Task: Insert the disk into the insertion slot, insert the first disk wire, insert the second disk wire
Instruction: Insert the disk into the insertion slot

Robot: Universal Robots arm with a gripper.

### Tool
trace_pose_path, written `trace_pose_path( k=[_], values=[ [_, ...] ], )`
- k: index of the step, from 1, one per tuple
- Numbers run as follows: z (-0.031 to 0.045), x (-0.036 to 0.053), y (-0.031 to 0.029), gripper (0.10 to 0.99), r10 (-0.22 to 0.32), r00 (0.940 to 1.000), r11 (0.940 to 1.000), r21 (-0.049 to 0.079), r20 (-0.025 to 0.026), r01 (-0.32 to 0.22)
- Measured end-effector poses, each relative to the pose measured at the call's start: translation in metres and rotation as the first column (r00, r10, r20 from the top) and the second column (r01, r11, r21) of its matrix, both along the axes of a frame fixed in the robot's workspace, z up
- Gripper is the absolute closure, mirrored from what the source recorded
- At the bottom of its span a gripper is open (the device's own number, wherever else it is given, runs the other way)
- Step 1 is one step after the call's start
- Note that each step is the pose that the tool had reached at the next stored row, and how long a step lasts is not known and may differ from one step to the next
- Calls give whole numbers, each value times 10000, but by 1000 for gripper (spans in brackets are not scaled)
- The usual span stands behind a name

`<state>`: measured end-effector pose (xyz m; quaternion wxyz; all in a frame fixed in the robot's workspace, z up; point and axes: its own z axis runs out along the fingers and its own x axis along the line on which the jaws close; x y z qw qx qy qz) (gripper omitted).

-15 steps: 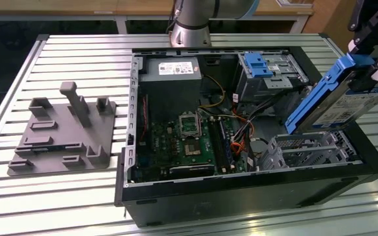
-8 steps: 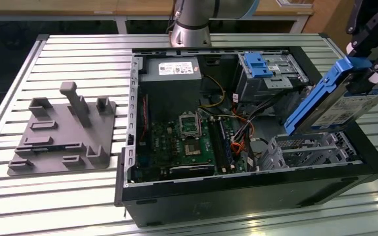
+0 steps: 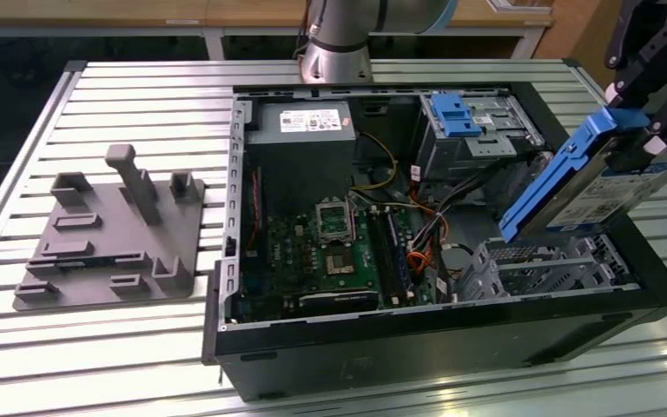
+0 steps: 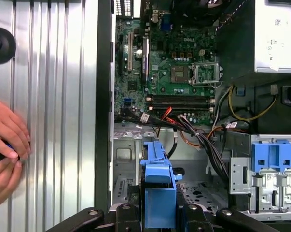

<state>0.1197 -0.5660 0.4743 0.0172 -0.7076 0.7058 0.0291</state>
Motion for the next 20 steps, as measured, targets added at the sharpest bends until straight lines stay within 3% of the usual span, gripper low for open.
trace_pose_path(
  k=[20],
  values=[
    [-107,0,0,722,24,10000,10000,0,0,-24]
  ],
)
